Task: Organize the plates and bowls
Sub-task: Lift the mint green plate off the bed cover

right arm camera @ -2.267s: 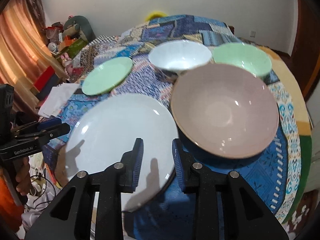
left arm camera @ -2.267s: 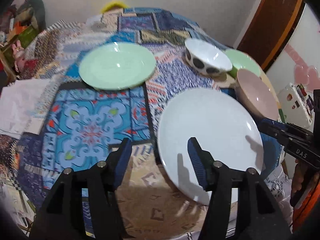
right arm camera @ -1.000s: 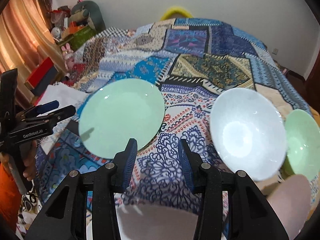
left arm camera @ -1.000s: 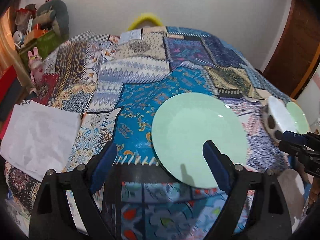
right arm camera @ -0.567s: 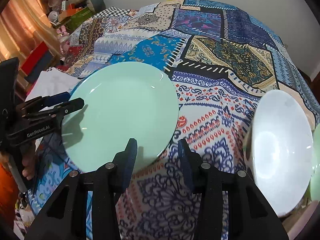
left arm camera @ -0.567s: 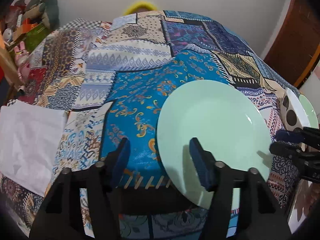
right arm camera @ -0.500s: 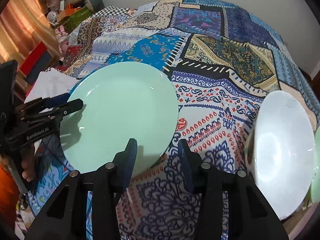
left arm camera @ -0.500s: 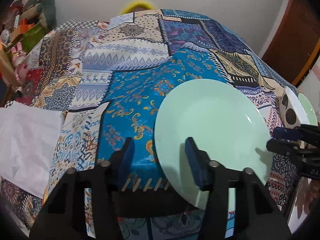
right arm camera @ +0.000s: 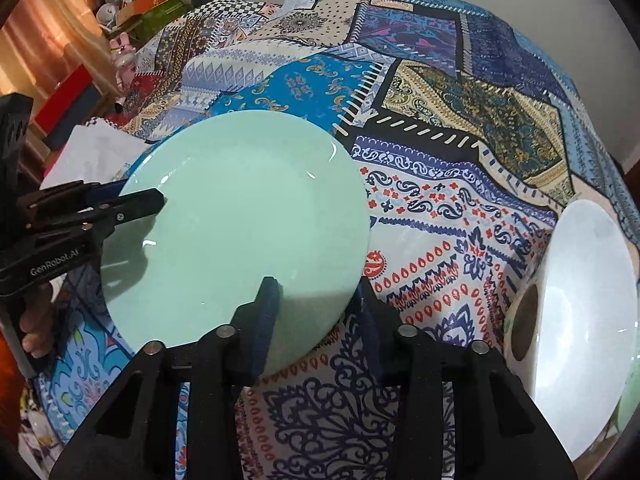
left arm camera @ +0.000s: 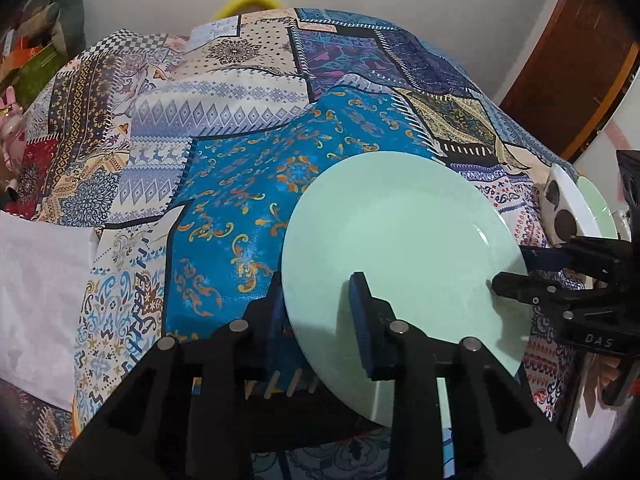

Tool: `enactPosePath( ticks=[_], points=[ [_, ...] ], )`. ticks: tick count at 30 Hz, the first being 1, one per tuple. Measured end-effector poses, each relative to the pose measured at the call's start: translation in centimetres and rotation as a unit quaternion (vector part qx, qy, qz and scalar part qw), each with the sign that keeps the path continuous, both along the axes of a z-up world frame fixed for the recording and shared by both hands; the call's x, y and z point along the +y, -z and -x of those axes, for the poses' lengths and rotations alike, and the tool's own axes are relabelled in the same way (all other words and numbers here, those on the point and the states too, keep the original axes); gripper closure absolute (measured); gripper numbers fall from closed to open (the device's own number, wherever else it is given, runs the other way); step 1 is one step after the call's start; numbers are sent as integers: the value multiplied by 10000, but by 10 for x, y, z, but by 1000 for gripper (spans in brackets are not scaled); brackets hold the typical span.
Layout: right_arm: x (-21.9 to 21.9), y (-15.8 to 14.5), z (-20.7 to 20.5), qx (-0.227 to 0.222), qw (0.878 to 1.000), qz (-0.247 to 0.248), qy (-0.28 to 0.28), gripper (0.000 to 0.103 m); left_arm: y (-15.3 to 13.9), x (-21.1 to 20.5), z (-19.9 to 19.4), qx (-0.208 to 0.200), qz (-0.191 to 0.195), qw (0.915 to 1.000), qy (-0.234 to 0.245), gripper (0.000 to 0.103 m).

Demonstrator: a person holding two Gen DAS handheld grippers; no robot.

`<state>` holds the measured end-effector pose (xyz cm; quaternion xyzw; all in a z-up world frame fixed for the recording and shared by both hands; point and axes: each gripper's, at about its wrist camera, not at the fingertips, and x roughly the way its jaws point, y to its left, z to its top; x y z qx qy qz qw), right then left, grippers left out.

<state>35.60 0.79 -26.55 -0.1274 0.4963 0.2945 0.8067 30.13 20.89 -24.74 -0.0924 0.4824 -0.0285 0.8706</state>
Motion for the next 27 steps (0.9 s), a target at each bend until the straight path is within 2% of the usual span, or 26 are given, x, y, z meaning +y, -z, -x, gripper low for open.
enactPosePath(
  ticks=[4,16,27],
  points=[
    [-6,-2,-3,118,9998,-123,40,77,-3,-2,6,38,-37,10000,-27,72],
    [-14,-14,19,107,9995,-300,-52,77,-15,-10,37,151,-66,9998,-127,72],
    [-33,-47,42,-135,9978,-642,2,77,-54,-26,74,-104,-58,9998,-174,72]
  ],
)
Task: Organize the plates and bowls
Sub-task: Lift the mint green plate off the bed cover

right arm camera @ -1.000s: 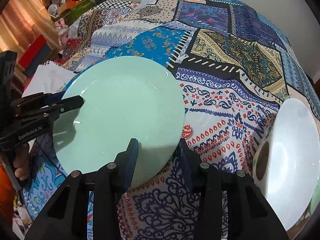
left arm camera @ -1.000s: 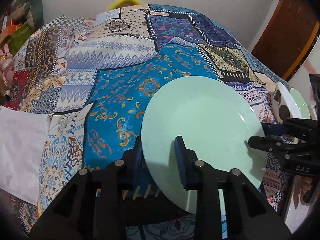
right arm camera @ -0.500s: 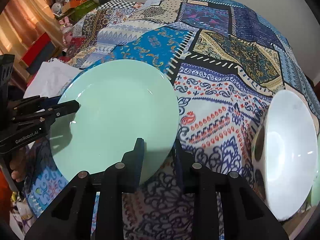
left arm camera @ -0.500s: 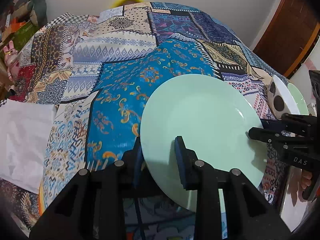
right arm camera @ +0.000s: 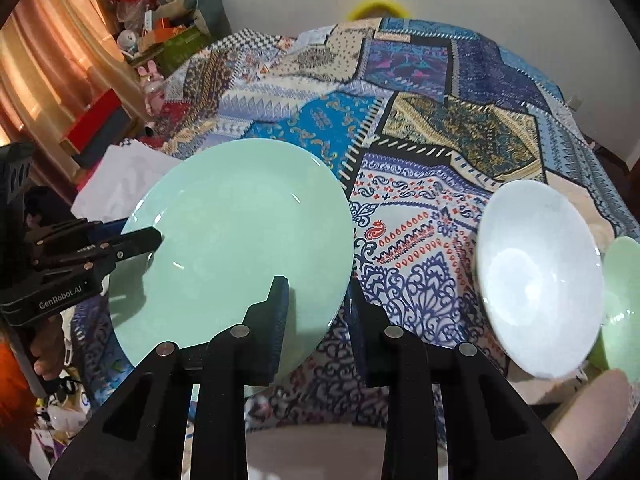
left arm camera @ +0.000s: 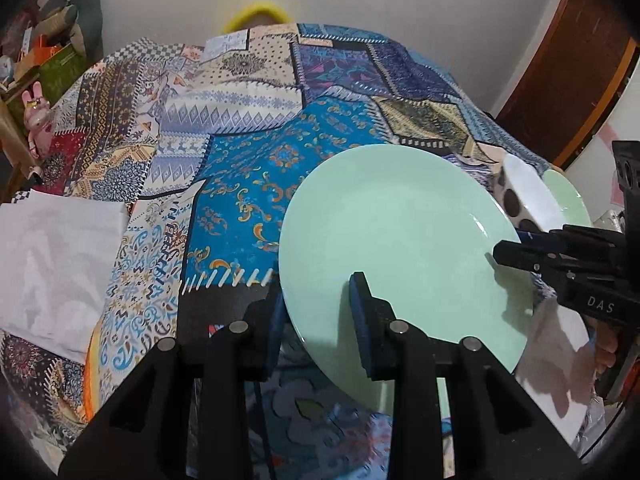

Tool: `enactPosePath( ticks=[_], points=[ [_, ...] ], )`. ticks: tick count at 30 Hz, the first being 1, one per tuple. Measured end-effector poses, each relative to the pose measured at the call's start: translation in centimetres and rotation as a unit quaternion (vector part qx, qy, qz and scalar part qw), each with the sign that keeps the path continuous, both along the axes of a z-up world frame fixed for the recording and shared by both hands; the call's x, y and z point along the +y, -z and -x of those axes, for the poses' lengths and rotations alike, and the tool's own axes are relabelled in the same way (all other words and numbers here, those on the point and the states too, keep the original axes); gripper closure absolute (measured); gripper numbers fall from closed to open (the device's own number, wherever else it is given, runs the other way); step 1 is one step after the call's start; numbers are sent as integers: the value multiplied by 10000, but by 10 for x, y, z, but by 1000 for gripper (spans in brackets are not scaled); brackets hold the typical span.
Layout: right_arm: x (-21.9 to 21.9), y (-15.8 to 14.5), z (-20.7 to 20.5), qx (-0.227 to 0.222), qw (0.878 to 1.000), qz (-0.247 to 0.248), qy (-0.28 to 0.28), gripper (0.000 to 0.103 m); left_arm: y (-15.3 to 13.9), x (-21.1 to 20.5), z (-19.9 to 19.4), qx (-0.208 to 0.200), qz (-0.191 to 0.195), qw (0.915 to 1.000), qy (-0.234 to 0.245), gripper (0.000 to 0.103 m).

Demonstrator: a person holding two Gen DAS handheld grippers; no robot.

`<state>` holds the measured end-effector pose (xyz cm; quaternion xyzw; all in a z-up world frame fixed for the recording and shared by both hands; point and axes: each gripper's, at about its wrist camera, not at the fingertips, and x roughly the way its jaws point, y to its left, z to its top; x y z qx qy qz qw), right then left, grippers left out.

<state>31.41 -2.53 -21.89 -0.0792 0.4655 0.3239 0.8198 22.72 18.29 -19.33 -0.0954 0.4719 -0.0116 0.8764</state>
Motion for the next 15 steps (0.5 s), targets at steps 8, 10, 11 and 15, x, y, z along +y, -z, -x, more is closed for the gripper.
enactPosePath(
  ticks=[8,10,11,15],
  points=[
    [-20,-28,27,-239,9995,-194,33,77,-35,-19,27,-239,-84,9997,34,72],
    [-26,-34,33,-275,9993,-236,48,77,-44,-24,35,-296,-88,9995,43,72],
    [-29,-37,36,-287,9992,-266,50,77,-48,-27,39,-330,-99,9994,51,72],
    [-41,-44,46,-329,9988,-334,100,77,-65,-40,57,-473,-125,9988,72,72]
  ],
)
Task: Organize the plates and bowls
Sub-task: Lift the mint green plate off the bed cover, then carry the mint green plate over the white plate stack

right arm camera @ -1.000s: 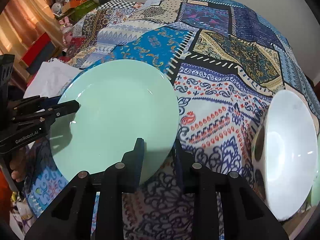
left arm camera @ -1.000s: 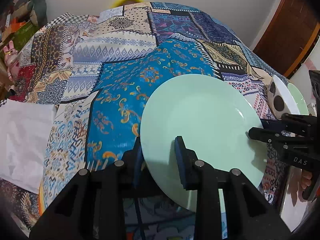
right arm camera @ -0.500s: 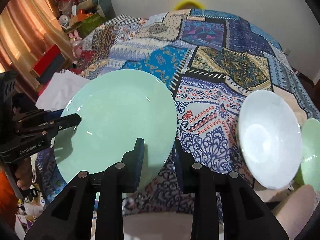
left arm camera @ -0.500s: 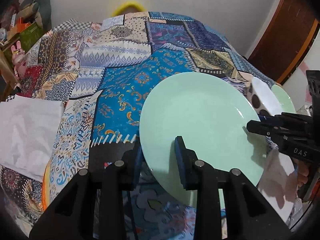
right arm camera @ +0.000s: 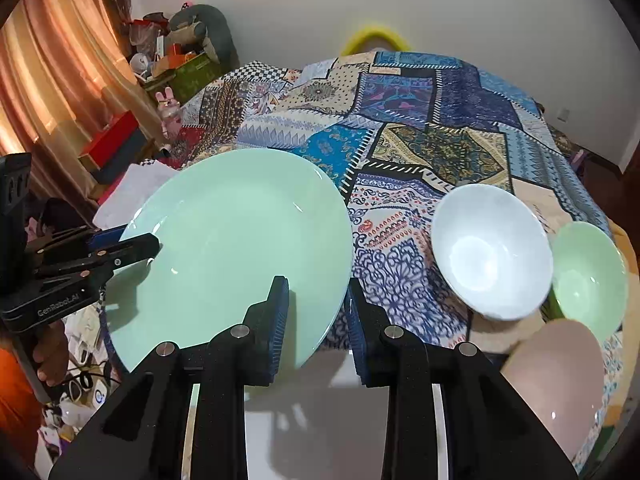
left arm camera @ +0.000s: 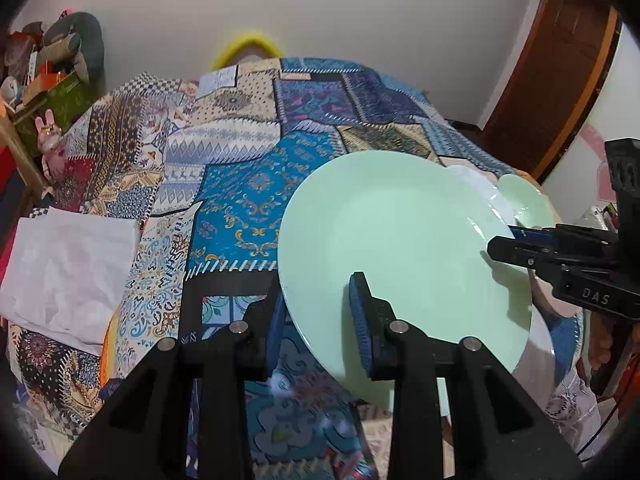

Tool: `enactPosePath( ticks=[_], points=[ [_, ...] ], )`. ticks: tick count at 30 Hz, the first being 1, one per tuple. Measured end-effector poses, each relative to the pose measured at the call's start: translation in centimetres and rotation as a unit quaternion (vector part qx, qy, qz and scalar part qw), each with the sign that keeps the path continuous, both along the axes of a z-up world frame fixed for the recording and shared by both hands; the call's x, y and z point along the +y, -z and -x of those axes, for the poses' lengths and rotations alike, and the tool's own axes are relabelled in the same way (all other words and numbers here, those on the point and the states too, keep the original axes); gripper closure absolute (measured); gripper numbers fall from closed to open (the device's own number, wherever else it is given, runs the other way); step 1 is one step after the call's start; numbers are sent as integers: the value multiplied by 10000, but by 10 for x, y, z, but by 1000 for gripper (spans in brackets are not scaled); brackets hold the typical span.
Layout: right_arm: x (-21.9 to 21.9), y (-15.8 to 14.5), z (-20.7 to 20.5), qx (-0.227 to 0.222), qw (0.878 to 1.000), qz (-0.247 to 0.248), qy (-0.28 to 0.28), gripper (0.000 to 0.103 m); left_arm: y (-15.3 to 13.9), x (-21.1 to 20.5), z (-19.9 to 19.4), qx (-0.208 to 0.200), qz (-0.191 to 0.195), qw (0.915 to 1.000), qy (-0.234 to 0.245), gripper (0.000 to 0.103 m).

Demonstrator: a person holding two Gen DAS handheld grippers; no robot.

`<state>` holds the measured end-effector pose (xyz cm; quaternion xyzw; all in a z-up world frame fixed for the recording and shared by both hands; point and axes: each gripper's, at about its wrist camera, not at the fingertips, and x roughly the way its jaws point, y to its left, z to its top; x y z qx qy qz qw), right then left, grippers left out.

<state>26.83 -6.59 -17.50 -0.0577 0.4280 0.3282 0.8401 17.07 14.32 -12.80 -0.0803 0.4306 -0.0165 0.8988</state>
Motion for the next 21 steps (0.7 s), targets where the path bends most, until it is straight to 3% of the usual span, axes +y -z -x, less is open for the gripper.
enactPosePath(
  ticks=[21],
  points=[
    [-68,-18,58,-147,9991,-358,186,77,-32,-64,64,-195,-4,9994,273,72]
  ],
)
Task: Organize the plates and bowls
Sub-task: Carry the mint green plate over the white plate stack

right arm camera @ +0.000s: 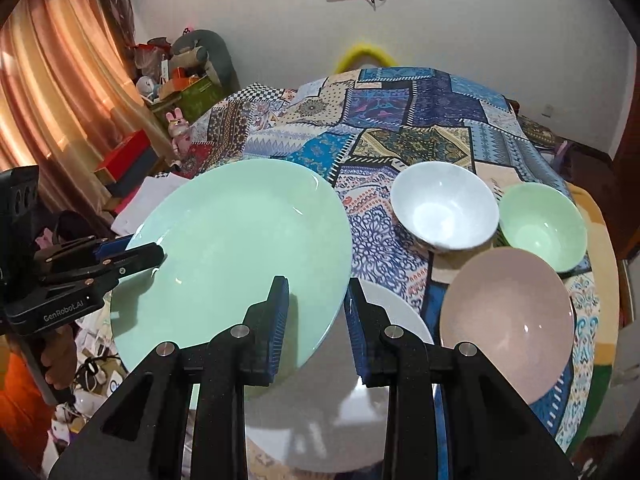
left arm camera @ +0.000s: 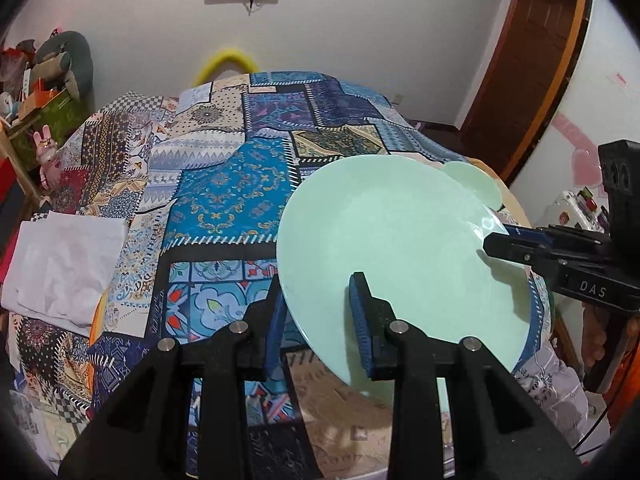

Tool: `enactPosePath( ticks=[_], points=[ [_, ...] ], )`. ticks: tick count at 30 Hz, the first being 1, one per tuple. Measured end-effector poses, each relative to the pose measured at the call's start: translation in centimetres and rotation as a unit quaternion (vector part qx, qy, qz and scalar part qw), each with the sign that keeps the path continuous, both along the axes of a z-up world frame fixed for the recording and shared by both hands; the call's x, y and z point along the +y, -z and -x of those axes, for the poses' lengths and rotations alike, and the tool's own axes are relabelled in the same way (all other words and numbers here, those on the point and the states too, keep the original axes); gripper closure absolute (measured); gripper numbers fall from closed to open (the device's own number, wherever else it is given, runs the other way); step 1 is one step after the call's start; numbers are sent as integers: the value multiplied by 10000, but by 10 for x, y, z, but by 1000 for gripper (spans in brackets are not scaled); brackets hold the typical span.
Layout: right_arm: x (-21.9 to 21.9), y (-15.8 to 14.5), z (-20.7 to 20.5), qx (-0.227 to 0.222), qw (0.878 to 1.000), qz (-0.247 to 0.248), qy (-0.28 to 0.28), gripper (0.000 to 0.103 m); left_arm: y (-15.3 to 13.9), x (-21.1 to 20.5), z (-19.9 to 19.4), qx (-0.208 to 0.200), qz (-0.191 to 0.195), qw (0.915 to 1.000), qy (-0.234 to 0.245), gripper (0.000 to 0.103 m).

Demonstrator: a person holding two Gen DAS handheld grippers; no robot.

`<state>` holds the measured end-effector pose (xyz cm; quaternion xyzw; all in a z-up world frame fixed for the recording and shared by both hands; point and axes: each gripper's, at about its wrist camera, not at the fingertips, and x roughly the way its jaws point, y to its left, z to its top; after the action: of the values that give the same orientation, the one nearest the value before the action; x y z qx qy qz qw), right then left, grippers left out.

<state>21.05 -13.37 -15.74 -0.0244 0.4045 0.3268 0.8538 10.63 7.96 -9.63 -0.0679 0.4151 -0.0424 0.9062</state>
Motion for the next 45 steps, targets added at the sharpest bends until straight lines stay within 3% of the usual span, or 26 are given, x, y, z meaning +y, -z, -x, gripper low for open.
enactPosePath(
  ticks=[13,33,45],
  points=[
    [-24,18,12,245,9994,-95,213,77,17,-24,12,122,36,9998,153,72],
    [-42,59,19,570,9970,-112,515,77,78,-39,0,820,222,9958,342,72],
    [-61,83,15,859,9932,-209,756,77,97,-62,-18,1128,-10,9923,504,72]
  ],
)
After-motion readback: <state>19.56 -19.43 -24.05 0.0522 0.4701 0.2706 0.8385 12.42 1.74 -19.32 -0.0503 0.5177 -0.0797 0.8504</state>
